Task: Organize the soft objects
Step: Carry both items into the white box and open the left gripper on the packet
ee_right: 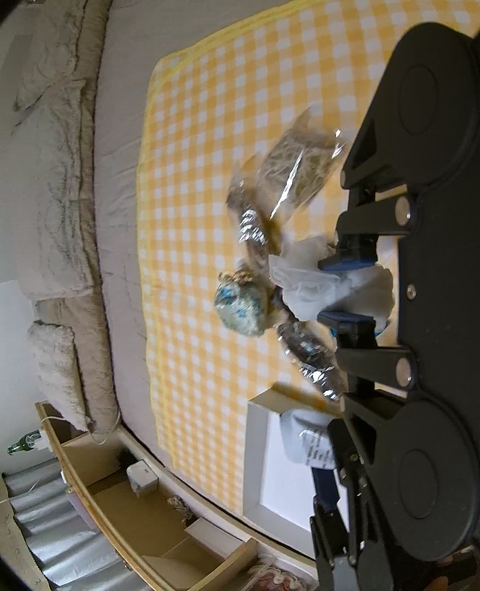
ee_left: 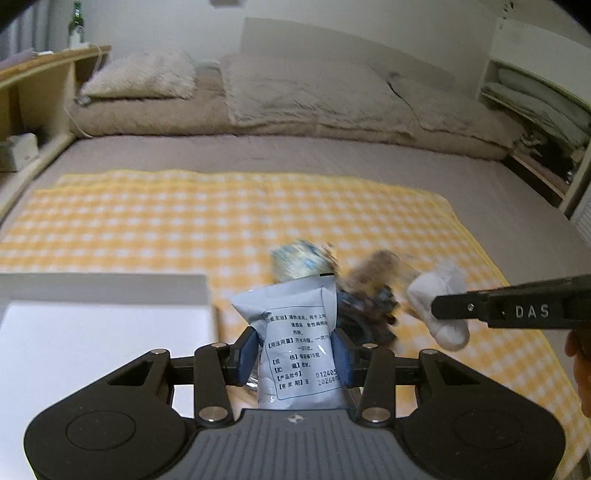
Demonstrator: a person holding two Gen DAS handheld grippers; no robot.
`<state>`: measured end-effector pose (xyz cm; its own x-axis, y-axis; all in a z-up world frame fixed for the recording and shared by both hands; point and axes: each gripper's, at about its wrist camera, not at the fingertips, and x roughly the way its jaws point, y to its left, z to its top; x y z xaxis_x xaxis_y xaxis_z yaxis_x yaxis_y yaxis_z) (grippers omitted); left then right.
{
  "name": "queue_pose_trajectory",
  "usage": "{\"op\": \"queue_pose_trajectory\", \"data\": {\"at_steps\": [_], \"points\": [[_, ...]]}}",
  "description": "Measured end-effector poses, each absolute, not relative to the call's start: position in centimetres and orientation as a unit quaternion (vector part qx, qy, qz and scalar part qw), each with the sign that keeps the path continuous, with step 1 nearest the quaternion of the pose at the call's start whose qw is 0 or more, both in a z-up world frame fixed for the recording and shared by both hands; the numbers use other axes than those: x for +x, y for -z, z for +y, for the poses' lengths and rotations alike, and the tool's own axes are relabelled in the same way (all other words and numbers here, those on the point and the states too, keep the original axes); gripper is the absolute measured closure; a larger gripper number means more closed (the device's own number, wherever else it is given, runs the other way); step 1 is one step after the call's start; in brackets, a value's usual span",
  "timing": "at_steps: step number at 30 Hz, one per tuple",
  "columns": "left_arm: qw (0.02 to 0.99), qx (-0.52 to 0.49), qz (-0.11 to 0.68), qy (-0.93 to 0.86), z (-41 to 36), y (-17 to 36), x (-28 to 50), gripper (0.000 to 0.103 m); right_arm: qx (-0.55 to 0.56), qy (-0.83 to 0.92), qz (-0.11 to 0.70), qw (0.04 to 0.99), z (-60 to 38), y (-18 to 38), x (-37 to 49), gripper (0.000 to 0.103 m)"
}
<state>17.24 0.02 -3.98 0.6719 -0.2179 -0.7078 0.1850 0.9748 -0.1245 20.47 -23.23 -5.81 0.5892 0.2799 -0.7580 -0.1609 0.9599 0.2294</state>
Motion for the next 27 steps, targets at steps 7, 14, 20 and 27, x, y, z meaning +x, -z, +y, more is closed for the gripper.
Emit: {"op": "queue_pose_trajectory", "data": {"at_steps": [7, 14, 20, 27], "points": [[0.922, -0.018, 0.379, 0.080, 4.3, 3.1, 18.1, 0.059, 0.071, -0.136, 0.419, 0.895, -19.5, 5.2, 21.6, 0.079], [0.925, 0.006, 0.377, 0.051, 7.6, 3.2, 19.5, 0.058, 0.077, -0.161, 0.417, 0.891, -15.4, 5.5, 22.7, 0.079], [0.922, 0.016, 0.387, 0.022, 10.7, 4.0, 20.6, 0.058, 0.082, -0.181, 0.417, 0.887, -12.1, 6.1, 23.7, 0.079], [0.916, 0.023, 0.401, 0.007, 12.9, 5.1, 21.9, 0.058, 0.115, -0.204, 0.426, 0.874, -9.1, 7.3, 25.6, 0.079]]}}
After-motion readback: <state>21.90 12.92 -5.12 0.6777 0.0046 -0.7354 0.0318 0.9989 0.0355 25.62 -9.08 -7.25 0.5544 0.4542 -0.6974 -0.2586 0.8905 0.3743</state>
